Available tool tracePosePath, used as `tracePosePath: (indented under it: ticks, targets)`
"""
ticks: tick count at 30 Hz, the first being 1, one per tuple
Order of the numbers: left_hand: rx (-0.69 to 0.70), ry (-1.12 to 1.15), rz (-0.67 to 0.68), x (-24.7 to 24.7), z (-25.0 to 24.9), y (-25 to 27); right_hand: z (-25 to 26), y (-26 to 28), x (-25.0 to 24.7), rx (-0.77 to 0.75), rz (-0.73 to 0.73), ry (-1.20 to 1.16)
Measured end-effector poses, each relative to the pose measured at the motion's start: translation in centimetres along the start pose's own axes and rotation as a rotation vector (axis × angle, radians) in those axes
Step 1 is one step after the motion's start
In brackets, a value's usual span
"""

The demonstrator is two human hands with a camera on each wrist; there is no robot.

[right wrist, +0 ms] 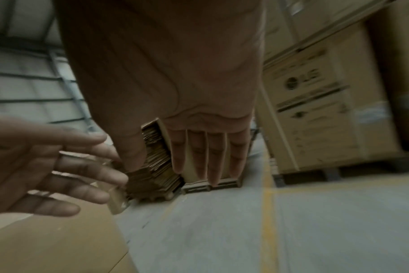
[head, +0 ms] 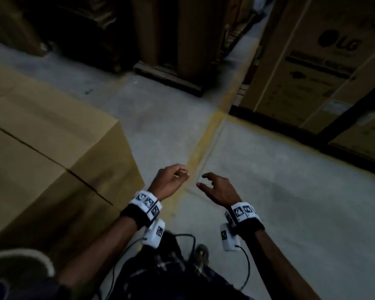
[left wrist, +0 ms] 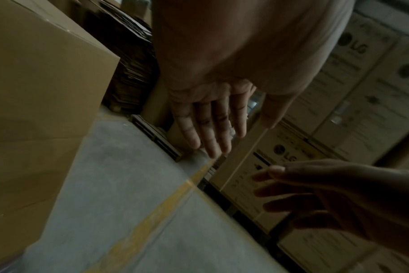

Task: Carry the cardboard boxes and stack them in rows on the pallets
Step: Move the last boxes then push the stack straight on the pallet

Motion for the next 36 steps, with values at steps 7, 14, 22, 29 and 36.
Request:
tracePosePath:
  ticks: [7, 14, 22, 29, 36]
  targets:
    - [-0.078, 0.068, -0.165, -1.7, -0.9, -16.5, 1.4, -18.6, -8.0, -0.145, 0.092, 0.042]
    - [-0.149, 0.135, -0.300, -6.8, 2.2, -35.8, 6.5, -40.4, -13.6, -0.276, 0.160, 0.121]
    - [-0.226, 0.167, -0.474, -18.2, 4.1, -52.5, 18.1, -61.8, -19.0, -0.420, 0.234, 0.195]
    - [-0.390, 0.171, -0.636, -28.1, 11.9, -59.6, 29.5, -77.3, -13.8, -0.536, 0.482, 0.202]
    - [-0.612, 0.167, -0.855, -40.3, 19.1, -66.8, 43.6, -92.5, -7.9, -0.727, 0.736, 0.340]
Point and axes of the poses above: each hand's wrist, its own y-axis away from the middle knuckle, its own x-axis out of the palm, z = x × y, the point moved 5 cm from there along -y, towards the middle knuckle, and after that the axes turned 2 degrees about x, right-handed, at the moved point
